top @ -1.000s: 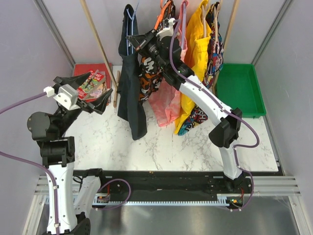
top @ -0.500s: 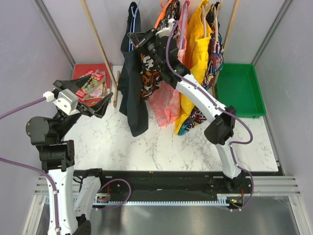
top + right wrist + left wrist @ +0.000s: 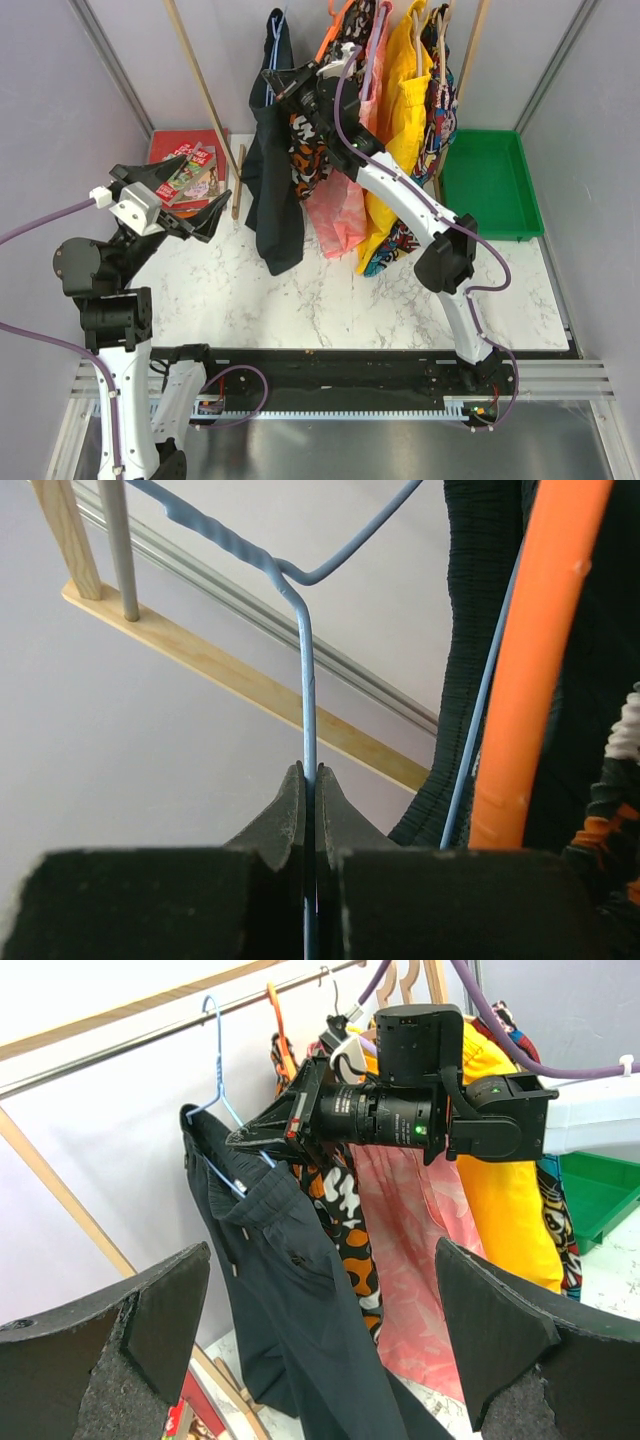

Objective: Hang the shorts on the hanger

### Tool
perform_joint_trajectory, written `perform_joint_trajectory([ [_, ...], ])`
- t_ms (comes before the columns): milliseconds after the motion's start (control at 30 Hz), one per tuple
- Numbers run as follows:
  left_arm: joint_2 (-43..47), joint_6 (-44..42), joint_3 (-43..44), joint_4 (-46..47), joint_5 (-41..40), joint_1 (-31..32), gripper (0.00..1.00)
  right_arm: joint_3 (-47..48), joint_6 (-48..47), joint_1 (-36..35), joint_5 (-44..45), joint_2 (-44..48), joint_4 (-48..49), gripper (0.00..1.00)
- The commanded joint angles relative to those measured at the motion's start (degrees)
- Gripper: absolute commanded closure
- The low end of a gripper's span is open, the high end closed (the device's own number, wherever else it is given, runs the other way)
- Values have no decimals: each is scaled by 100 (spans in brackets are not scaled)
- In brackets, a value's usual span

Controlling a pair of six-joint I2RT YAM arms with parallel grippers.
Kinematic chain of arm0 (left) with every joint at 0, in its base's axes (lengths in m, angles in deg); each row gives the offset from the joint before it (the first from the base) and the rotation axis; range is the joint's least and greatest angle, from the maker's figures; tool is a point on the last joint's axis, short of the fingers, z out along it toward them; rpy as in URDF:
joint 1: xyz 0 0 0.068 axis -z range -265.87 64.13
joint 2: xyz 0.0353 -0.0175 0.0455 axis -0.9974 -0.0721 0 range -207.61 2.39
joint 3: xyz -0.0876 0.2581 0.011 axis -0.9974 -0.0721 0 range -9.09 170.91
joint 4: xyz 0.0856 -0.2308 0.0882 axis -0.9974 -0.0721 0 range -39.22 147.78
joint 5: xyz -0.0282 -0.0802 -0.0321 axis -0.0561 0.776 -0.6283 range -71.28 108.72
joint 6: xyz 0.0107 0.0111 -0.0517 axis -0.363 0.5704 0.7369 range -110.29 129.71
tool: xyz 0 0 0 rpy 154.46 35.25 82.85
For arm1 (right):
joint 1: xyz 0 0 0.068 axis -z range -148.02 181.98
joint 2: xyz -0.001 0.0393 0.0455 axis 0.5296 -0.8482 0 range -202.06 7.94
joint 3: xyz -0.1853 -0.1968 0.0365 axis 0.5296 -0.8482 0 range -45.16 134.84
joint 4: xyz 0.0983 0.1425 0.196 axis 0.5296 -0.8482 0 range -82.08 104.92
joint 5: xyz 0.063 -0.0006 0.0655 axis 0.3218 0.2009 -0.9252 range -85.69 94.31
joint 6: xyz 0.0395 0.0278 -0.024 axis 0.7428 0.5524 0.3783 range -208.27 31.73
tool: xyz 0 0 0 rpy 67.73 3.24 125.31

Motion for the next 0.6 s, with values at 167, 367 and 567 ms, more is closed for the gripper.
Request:
perform_joint_trajectory([
  [167, -34, -259, 250, -362, -259, -22, 1, 304, -398, 57, 151, -156, 567, 100],
  [367, -245, -172, 390, -809, -610, -22, 1, 40, -591, 22, -77, 151, 628, 57],
  [567, -438, 128, 426, -1030, -655, -22, 1, -434, -1004, 13, -122, 766, 576, 21],
])
